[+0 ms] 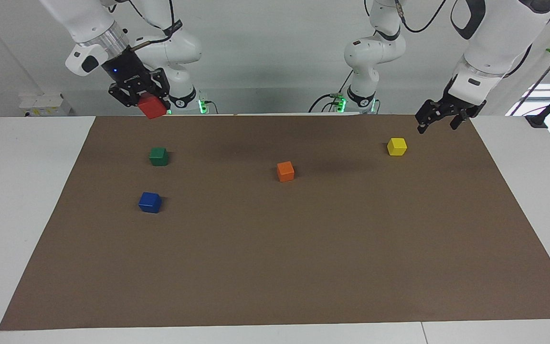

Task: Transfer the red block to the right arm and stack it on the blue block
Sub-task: 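Carry the red cube with the right gripper over the blue cube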

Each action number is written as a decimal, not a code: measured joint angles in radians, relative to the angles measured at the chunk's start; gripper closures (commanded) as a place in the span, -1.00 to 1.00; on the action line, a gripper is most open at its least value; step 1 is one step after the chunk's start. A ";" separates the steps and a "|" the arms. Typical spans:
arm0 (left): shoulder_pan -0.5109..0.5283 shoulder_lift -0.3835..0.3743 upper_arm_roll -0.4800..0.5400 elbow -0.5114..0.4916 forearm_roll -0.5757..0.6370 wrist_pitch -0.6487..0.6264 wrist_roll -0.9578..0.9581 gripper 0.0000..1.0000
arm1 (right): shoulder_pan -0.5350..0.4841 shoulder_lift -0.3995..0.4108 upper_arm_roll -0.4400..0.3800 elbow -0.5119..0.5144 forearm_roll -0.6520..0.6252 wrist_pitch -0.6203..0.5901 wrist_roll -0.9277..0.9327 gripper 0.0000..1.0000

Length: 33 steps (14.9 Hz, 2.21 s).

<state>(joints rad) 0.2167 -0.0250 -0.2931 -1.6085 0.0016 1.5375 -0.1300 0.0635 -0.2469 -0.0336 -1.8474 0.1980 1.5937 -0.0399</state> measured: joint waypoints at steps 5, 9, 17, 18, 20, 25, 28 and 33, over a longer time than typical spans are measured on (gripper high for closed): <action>0.000 0.001 0.000 0.000 0.000 -0.007 0.000 -1.00 | 0.002 0.006 0.004 -0.029 -0.234 -0.021 0.010 1.00; 0.000 0.001 0.000 0.000 0.000 0.006 -0.001 -1.00 | 0.009 0.024 0.008 -0.109 -0.294 0.053 0.034 1.00; -0.080 0.002 0.080 -0.002 0.001 0.006 -0.002 -1.00 | -0.003 0.160 0.008 -0.224 -0.320 0.341 0.155 1.00; -0.137 0.002 0.136 -0.002 0.001 0.006 -0.002 -1.00 | -0.007 0.178 0.007 -0.249 -0.321 0.401 0.159 1.00; -0.193 0.002 0.192 -0.001 0.001 0.006 -0.002 -1.00 | -0.020 0.212 0.007 -0.298 -0.321 0.516 0.162 1.00; -0.208 0.002 0.198 -0.002 0.001 -0.007 -0.002 -1.00 | -0.051 0.268 0.006 -0.358 -0.321 0.696 0.175 1.00; -0.209 0.002 0.198 -0.004 0.001 -0.012 -0.002 -1.00 | -0.059 0.306 0.005 -0.380 -0.321 0.793 0.186 1.00; -0.209 0.002 0.202 -0.014 0.001 -0.015 -0.002 -1.00 | -0.059 0.341 0.006 -0.391 -0.321 0.851 0.195 1.00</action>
<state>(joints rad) 0.0073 -0.0234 -0.0915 -1.6225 0.0030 1.5228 -0.1323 0.0047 0.0940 -0.0280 -2.2388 -0.1228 2.4444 0.1548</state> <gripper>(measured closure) 0.000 0.445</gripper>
